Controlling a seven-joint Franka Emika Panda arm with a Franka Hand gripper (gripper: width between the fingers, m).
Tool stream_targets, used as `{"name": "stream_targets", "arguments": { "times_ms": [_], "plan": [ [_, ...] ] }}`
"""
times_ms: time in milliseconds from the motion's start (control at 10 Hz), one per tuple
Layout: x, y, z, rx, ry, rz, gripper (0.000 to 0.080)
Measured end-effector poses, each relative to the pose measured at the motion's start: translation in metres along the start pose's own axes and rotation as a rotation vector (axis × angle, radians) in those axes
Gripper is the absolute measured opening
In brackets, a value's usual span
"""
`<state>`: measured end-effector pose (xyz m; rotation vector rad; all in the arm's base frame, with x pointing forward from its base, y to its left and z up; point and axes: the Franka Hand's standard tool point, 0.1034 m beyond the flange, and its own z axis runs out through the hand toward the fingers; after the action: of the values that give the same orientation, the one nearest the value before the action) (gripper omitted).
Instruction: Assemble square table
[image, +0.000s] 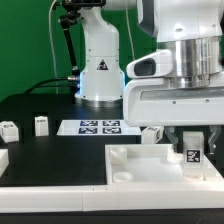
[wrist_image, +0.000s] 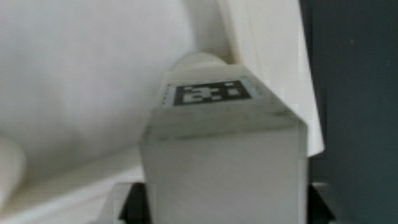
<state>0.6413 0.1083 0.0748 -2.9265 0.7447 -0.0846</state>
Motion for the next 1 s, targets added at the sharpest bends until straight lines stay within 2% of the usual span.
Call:
{"name": "stream_targets", "arguments": {
  "times_ms": [200,300,400,700,900,1000],
  "plan": [
    [-0.0016,0.0031,0.0006,-0.013,-0.006,0.289,0.0291],
    [-0.0035,0.0048,0.0006,-0.012,-0.011,0.497,0.0291],
    [-0.0049,0.0067,0.0011,0.003,-0.021,0.647,0.0291],
    [-0.0057,0.0099,0.0018,0.048,-0.07,0.924,0.0291],
    [-0.0082,0.0081,0.0013,0.04,-0.073,1.044,0.0291],
    [-0.008,0.0084,0.0013,0.041,-0.071,1.015,0.0291]
  ]
}}
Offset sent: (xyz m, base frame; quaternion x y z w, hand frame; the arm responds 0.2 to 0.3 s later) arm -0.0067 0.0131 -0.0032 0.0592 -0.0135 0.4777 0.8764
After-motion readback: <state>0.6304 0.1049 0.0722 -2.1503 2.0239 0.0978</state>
